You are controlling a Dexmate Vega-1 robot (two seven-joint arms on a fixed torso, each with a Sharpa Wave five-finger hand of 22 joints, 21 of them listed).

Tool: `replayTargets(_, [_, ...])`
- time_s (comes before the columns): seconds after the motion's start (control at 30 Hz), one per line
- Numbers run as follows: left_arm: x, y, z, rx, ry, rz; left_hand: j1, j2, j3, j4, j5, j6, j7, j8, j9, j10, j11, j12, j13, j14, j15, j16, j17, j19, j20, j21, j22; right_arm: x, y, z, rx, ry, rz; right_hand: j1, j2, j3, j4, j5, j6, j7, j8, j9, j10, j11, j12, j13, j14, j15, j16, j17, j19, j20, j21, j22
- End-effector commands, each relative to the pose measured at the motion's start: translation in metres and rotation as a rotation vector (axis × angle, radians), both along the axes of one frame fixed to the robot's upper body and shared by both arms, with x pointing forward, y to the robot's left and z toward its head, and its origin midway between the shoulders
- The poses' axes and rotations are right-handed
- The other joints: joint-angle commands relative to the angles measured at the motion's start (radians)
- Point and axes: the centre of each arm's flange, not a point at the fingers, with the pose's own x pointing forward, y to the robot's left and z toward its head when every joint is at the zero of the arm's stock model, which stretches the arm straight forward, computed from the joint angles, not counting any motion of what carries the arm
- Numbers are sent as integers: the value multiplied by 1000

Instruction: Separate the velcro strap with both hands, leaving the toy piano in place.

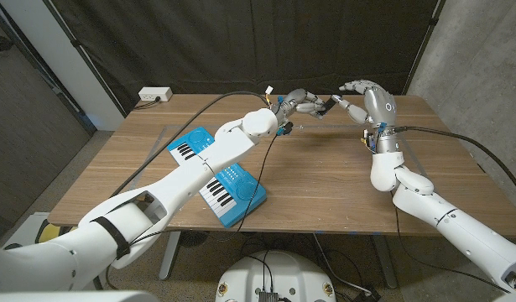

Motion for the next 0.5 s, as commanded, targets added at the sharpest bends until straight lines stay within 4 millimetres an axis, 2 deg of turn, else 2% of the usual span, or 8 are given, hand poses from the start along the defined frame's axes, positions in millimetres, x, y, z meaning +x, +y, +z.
replayTargets(0.03, [-5, 4, 0, -4, -9, -17, -6, 1, 9, -1, 6, 21, 38, -3, 5, 7, -11, -2, 3, -2, -1, 7, 6, -7, -13, 8, 3, -3, 2, -2, -1, -46, -21, 29, 10, 10, -15, 5, 42, -2, 14, -4, 35, -2, 12, 2, 34, -128, 8, -2, 20, -36, 9, 3])
replayTargets(0.17, [-6, 5, 1, -4, -14, -21, -7, 1, 9, -1, 6, 21, 37, -3, 5, 8, -9, -2, 5, -2, 0, 7, 6, -8, -12, 9, 3, -3, 4, -1, -3, -41, -26, 45, 17, 18, -23, 4, 50, -4, 15, -7, 46, -2, 13, 1, 42, -132, 6, -2, 26, -42, 11, 3])
replayTargets(0.5, [-9, 7, 0, -1, -18, -27, -8, 1, 10, 0, 6, 21, 38, -4, 6, 7, -11, -4, 8, -3, -2, 7, 6, -9, -11, 10, 3, -1, 7, 0, 3, -41, -30, 57, 24, 24, -29, 4, 52, -3, 14, -9, 50, -3, 12, 0, 48, -137, 5, -3, 29, -45, 12, 3])
